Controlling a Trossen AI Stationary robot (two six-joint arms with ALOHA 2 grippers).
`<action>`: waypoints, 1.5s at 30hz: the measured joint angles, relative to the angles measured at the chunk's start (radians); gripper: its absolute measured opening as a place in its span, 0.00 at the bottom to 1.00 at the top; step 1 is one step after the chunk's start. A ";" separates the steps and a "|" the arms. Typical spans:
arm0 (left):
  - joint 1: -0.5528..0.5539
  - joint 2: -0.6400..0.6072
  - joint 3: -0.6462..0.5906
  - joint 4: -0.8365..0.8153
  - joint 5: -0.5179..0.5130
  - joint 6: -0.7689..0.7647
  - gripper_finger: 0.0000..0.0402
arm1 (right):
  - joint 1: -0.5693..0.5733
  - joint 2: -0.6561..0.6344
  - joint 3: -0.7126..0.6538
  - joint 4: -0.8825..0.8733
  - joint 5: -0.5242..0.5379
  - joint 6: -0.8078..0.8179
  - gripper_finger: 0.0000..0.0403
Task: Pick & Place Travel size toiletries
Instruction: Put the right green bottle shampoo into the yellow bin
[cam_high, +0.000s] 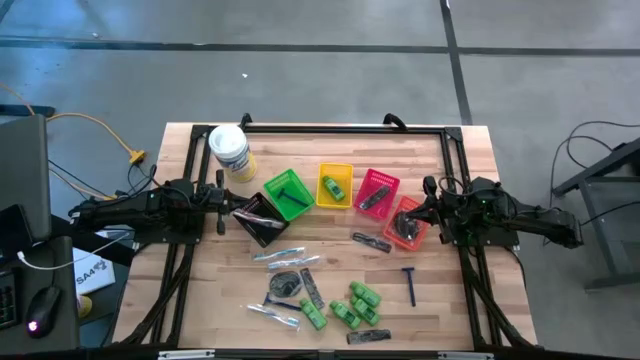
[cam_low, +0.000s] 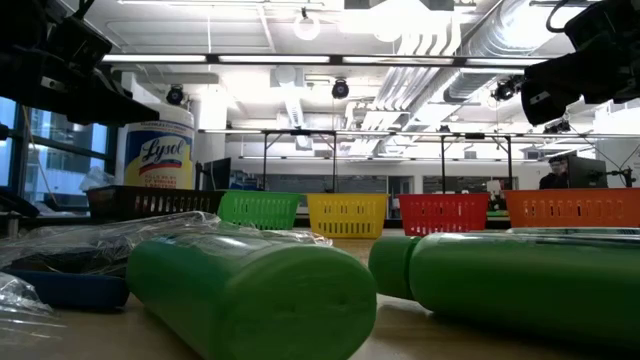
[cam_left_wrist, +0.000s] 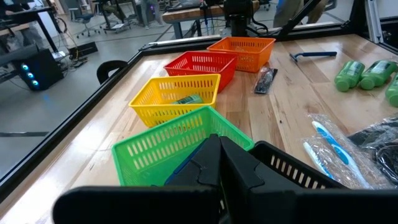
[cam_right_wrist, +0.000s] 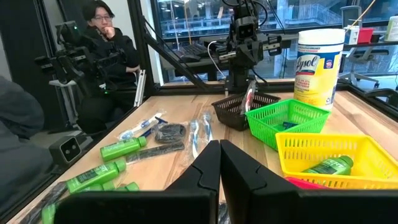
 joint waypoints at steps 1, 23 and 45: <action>0.000 0.000 0.000 0.000 0.000 0.000 0.00 | 0.000 0.000 0.000 0.000 0.000 0.000 0.01; 0.000 0.000 0.000 0.000 0.000 0.000 0.00 | 0.000 0.000 0.000 -0.013 -0.001 0.009 0.01; 0.000 0.000 -0.003 0.086 0.019 -0.119 0.00 | 0.000 0.002 0.000 -0.006 -0.041 0.021 0.01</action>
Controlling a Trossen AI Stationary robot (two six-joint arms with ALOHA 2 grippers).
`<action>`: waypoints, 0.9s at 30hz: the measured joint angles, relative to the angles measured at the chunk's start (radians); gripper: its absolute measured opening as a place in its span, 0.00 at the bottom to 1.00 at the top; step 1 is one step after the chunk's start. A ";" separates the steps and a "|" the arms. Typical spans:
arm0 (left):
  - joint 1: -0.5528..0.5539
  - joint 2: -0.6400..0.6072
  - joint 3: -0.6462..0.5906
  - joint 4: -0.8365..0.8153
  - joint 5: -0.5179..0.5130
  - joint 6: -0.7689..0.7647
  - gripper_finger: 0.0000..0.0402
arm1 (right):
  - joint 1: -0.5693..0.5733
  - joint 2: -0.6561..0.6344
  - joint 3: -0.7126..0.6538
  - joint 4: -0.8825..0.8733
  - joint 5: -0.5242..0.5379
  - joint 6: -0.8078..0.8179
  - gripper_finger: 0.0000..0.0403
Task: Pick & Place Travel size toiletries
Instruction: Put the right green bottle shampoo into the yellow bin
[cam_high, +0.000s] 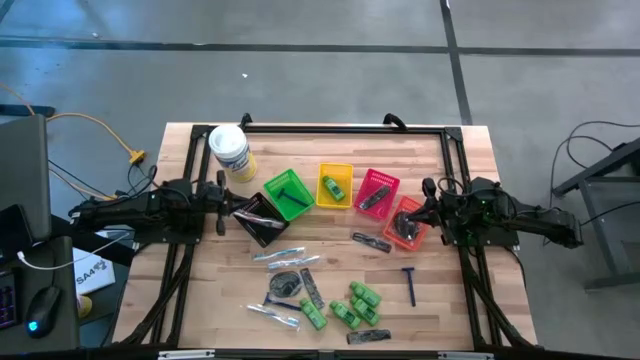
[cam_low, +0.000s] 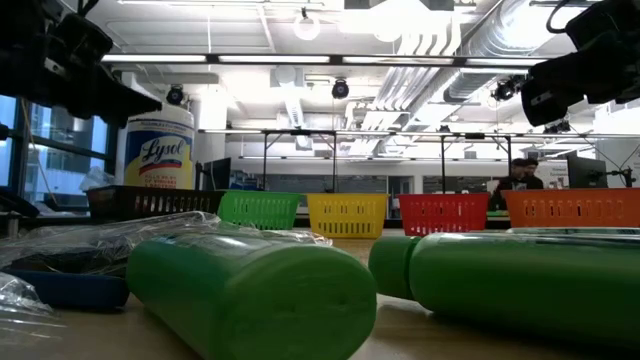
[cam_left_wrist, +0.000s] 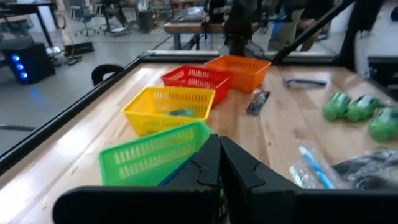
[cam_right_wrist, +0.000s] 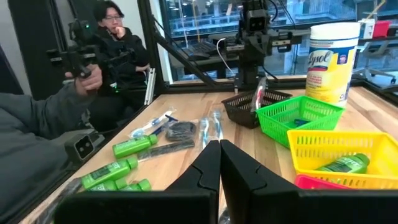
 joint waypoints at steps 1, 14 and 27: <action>0.000 0.000 0.000 0.011 0.019 -0.009 0.00 | 0.000 0.000 0.000 0.001 0.007 0.010 0.01; 0.000 0.000 0.046 0.010 0.087 -0.067 0.00 | 0.161 0.269 0.006 0.187 0.061 0.147 0.01; 0.000 0.000 0.049 -0.007 0.020 -0.055 0.00 | 0.550 0.790 0.346 0.051 0.635 0.212 0.01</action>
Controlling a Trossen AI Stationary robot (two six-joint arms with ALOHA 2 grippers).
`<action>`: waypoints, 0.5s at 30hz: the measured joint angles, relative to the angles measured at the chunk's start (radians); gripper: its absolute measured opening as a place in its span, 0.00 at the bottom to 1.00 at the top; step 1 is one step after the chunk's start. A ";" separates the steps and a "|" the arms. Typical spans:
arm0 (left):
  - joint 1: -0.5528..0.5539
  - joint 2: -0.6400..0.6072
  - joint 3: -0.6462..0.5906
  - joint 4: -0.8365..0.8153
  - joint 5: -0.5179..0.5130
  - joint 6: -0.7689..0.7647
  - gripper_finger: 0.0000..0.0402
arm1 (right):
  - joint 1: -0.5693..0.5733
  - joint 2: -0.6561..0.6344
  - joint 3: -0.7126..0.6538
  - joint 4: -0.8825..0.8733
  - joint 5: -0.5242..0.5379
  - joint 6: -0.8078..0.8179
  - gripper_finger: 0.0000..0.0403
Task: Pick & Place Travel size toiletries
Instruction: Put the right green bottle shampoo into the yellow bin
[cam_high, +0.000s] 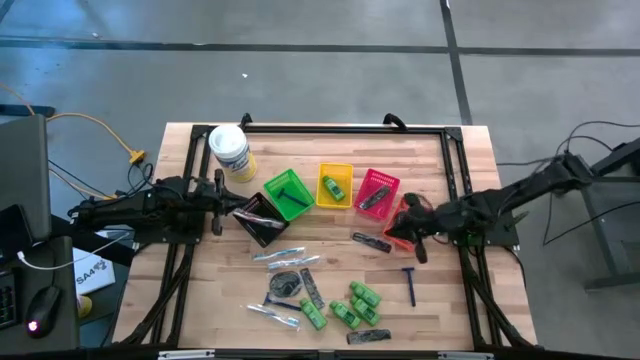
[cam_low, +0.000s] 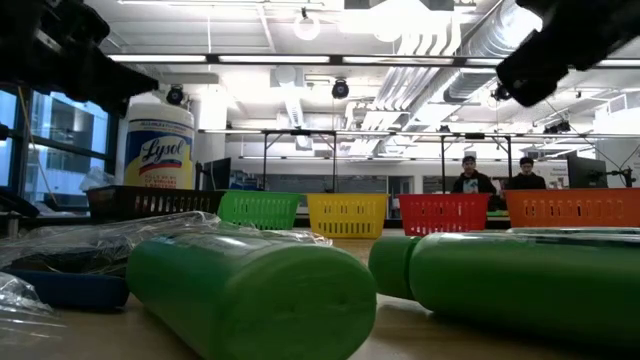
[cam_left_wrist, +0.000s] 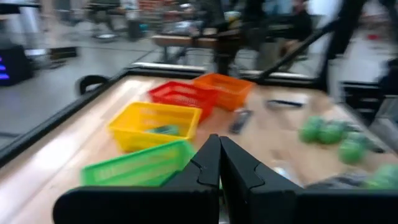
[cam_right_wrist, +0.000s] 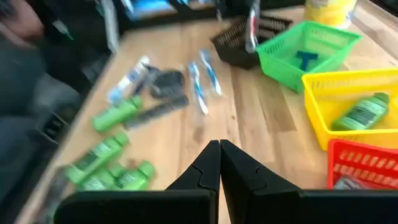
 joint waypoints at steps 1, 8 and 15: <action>0.000 0.000 0.000 0.004 -0.038 0.003 0.00 | 0.024 0.037 0.035 -0.029 0.030 0.000 0.01; 0.000 0.018 0.002 0.019 -0.210 0.004 0.00 | 0.172 0.314 0.281 -0.215 0.122 0.179 0.01; 0.000 0.018 0.002 -0.018 -0.209 0.041 0.00 | 0.239 0.618 0.508 -0.455 0.084 0.432 0.01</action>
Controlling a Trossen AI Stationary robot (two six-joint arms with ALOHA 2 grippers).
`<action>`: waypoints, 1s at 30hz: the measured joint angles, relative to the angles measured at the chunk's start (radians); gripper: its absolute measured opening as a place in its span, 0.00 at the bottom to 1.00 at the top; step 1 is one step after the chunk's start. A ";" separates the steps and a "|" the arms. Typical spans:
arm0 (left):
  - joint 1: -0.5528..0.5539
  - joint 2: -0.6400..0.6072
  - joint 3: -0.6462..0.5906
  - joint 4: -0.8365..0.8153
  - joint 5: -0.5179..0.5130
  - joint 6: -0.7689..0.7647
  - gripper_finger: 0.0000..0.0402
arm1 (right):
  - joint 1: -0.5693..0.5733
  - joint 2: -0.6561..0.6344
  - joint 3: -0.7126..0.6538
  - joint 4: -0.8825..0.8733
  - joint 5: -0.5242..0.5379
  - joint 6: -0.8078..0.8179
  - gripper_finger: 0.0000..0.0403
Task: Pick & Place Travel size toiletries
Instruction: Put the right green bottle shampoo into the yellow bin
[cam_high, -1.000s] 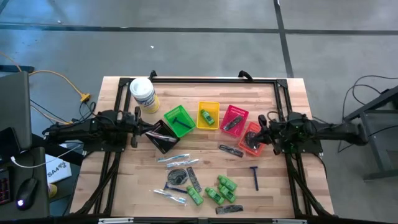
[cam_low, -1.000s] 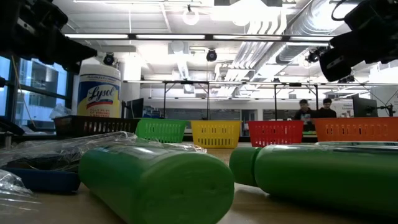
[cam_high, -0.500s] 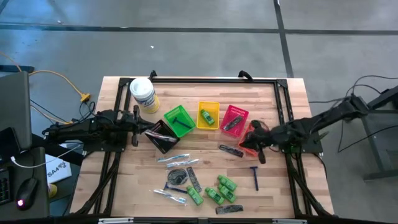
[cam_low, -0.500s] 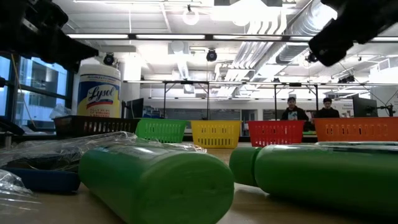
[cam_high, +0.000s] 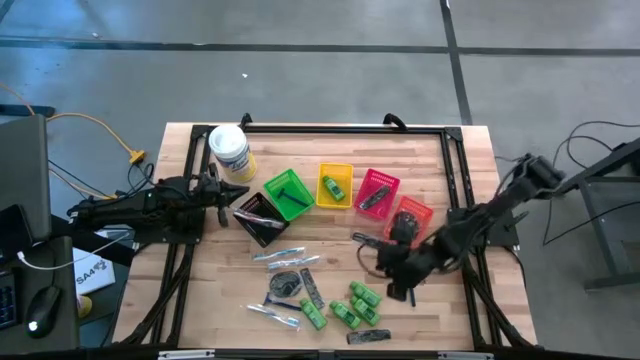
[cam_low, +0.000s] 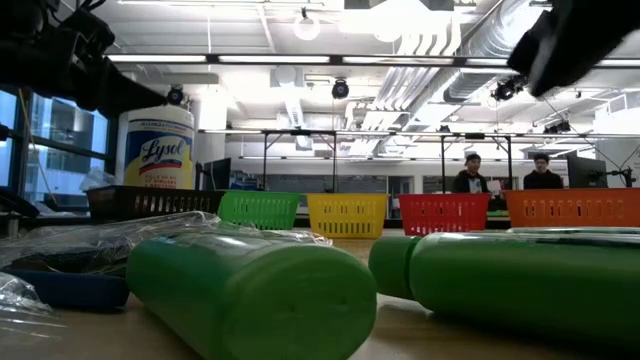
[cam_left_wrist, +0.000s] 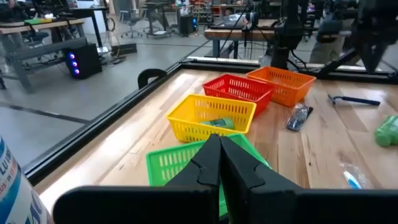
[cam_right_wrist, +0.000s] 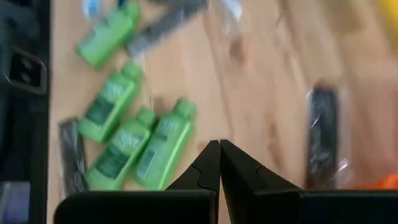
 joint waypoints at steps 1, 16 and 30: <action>0.000 0.000 0.000 -0.004 0.000 0.000 0.00 | 0.000 0.038 0.022 -0.020 -0.020 0.017 0.01; 0.000 0.000 0.000 -0.045 0.019 -0.019 0.00 | -0.052 0.277 0.154 -0.041 -0.207 0.045 0.52; 0.000 0.000 0.000 -0.047 0.020 -0.019 0.00 | -0.002 0.370 0.154 0.035 -0.231 0.126 0.60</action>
